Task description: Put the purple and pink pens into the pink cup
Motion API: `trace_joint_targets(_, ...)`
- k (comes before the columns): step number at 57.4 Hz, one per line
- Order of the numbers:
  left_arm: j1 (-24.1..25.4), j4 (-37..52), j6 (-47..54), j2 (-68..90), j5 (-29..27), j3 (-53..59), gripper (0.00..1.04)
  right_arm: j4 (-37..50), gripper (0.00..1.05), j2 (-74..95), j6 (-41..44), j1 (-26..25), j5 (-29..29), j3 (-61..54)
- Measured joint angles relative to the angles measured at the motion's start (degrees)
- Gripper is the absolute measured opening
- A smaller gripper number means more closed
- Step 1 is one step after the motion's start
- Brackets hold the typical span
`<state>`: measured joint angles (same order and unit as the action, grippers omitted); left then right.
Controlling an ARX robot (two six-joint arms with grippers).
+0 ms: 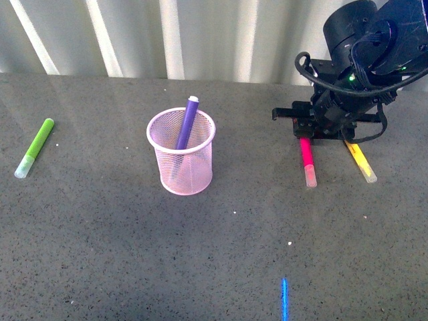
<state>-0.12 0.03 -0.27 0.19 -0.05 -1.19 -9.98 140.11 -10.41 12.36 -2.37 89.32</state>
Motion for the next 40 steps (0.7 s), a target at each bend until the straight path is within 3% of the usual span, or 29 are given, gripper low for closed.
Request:
trace_joint_targets(8, 0.0, 0.0, 0.0, 0.0, 0.02, 0.0, 0.98, 0.5, 0.13, -0.04, -0.2, -0.04, -0.35, -0.59)
trace_joint_targets(22, 0.0, 0.0, 0.0, 0.0, 0.02, 0.0, 0.98, 3.89, 0.11, -0.94, -0.13, -0.48, -0.72, -2.58)
trace_joint_targets(32, 0.0, 0.0, 0.0, 0.0, 0.0, 0.0, 0.98, 17.09, 0.11, -4.44, 5.88, 0.52, 4.72, -10.05)
trace_joint_targets(40, 0.0, 0.0, 0.02, 0.0, 0.0, 0.0, 0.98, 29.03, 0.11, -11.28, 9.94, 2.69, 3.72, -14.95)
